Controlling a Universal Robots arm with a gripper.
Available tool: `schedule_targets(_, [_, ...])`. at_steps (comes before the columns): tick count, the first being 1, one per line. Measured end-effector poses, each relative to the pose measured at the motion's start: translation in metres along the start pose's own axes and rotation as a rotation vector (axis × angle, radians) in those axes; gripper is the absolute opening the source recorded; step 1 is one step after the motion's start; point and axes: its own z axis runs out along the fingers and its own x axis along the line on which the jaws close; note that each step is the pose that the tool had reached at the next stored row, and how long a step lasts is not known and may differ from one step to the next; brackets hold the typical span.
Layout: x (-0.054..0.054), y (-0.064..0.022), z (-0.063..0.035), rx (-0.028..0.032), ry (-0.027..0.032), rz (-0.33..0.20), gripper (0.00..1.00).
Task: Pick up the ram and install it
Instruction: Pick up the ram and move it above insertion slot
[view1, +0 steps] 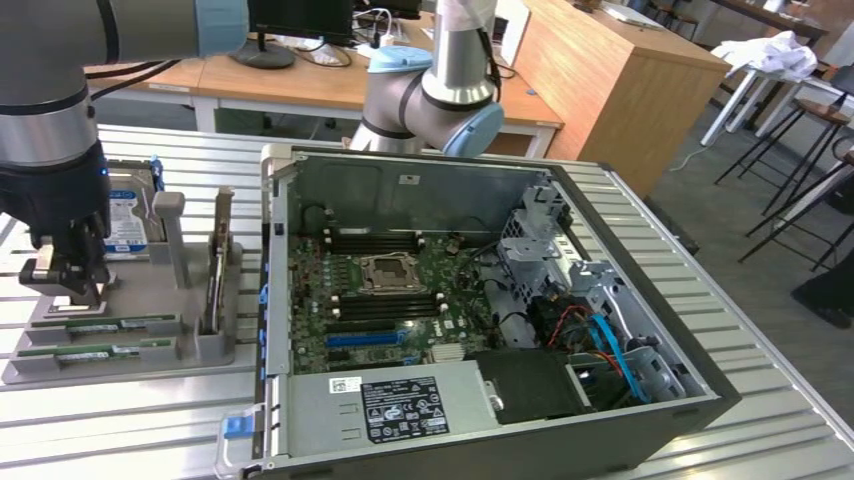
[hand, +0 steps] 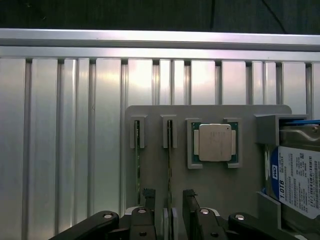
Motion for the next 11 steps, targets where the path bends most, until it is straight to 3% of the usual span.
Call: schedule_targets(11, [0.0002,-0.0003,0.0066,-0.0001,0.0000,-0.001,0.36])
